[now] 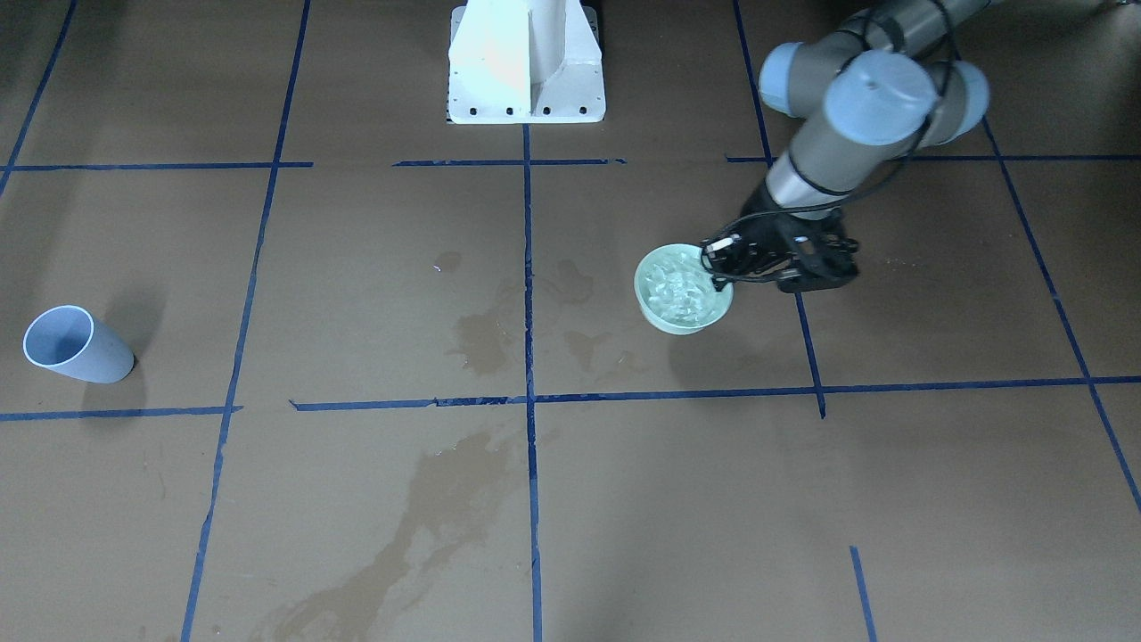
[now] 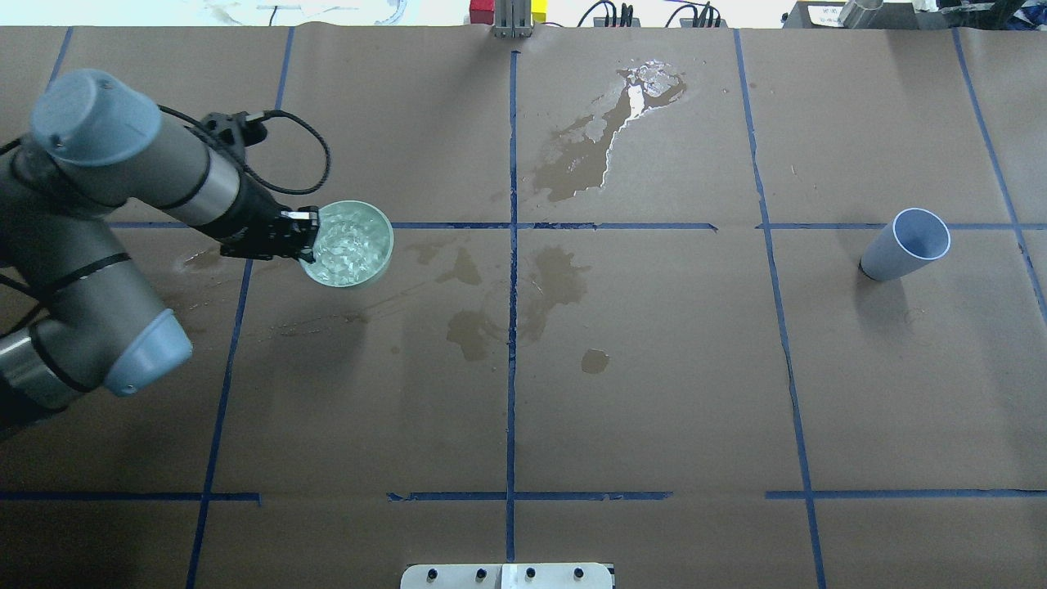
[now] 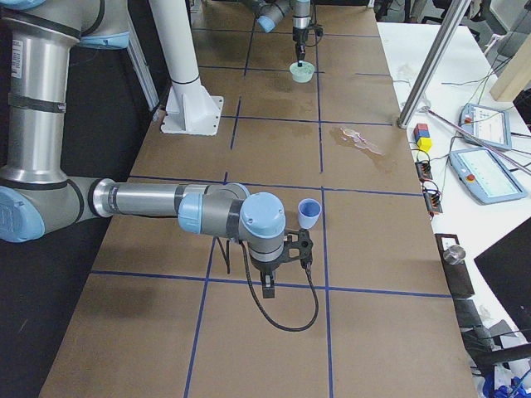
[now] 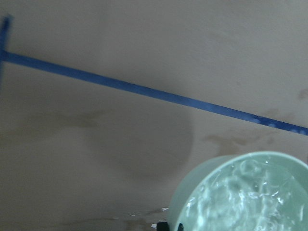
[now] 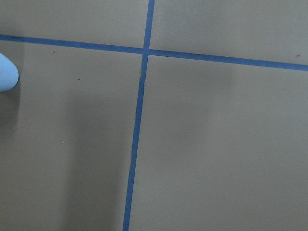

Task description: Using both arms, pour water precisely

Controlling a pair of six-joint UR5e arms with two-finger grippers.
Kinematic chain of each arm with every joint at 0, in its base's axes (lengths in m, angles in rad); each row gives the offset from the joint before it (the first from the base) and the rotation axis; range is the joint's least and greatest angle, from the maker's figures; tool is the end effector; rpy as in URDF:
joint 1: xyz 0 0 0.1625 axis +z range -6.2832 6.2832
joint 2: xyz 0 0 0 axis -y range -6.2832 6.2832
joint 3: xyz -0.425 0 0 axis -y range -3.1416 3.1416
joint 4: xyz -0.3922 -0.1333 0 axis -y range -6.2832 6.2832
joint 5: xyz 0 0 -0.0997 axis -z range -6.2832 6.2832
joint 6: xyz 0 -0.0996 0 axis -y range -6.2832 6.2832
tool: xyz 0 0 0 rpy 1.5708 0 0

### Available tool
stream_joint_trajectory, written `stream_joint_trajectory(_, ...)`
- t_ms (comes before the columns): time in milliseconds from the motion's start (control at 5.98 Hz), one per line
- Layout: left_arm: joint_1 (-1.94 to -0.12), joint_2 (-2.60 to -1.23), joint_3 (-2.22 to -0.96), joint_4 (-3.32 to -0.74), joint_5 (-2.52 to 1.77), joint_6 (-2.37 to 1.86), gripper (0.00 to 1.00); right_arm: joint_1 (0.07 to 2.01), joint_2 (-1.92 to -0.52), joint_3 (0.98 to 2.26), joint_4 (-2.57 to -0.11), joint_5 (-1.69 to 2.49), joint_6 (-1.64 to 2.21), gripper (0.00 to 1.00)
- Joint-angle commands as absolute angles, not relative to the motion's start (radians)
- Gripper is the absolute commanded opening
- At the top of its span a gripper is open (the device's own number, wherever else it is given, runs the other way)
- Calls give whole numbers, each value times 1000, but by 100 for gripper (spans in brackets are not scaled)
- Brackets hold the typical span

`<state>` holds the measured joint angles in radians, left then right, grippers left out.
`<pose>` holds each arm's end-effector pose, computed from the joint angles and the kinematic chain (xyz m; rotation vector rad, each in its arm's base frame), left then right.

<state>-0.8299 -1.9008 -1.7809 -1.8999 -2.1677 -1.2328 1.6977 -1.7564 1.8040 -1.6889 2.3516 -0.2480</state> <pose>0.3488 -0.4959 0.3399 -0.0013 1.0094 -0.1903 0.1143 -0.3965 0.6391 0.0798 -0.7795 -0.0873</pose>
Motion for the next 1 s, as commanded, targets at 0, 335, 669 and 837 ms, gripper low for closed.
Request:
stream_joint_trajectory(0, -928, -1731, -1818, -1923, -2189, -1009, 0, 1686, -1756, 1805, -1689, 2352, -248, 100)
stream_joint_trajectory(335, -997, -1596, -1792, -2050, -2248, -907, 0, 1686, -1756, 1804, -1689, 2352, -249, 100)
stream_joint_trajectory(669, -1176, -1542, -1696, -2051, -2454, -684, 0, 1686, -1756, 1804, -1687, 2352, -250, 100)
stream_joint_trajectory(837, -1230, -1542, -1640, -2051, -2501, -620, 0, 1686, -1756, 1805, -1687, 2352, -250, 100)
